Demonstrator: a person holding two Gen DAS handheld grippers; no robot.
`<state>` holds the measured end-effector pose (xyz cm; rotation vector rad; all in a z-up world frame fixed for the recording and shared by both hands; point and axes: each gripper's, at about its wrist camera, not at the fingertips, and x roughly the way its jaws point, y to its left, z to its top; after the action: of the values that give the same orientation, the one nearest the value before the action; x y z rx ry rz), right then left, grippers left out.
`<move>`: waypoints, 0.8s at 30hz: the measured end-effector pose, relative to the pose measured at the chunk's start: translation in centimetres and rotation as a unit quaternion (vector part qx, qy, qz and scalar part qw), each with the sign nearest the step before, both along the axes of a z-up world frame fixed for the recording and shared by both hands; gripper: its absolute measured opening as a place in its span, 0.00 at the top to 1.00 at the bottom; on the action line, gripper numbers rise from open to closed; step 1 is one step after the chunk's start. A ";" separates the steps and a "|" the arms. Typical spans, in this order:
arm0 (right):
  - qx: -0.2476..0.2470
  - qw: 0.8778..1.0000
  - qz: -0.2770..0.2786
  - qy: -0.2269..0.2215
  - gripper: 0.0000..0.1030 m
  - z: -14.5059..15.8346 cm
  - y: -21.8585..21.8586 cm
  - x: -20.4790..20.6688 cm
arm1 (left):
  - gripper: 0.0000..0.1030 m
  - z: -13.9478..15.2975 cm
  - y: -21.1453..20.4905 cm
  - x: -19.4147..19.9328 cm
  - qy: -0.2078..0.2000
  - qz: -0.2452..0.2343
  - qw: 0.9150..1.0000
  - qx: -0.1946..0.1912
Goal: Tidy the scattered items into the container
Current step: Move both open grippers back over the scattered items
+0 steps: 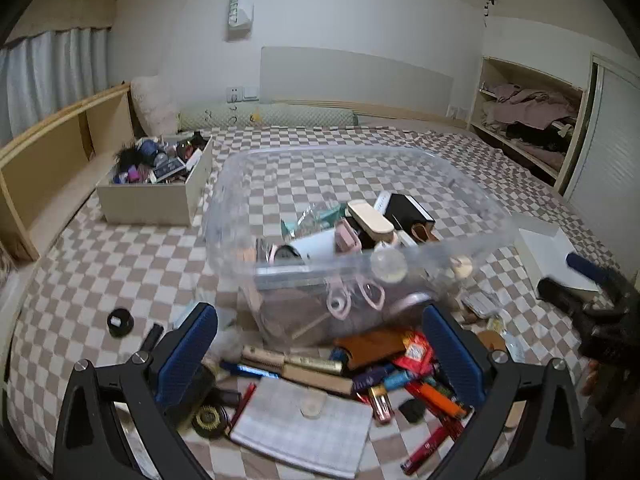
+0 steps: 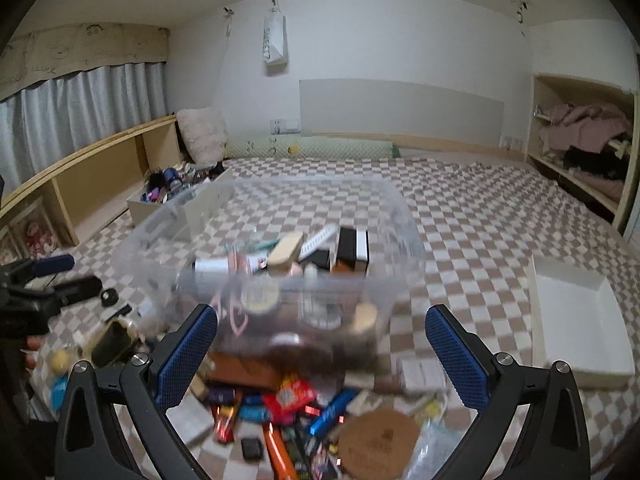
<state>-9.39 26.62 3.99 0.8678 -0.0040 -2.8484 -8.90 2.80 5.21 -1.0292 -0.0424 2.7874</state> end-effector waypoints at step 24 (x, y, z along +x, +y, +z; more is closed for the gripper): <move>0.036 0.997 0.022 -0.062 0.00 -6.8 -2.7 4.8 | 0.00 -5.0 0.5 3.3 -0.045 -0.024 0.999 -0.003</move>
<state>-4.57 23.93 -2.85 1.0453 0.1015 -2.7653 -5.58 3.34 0.16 -1.1405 -0.0193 2.6995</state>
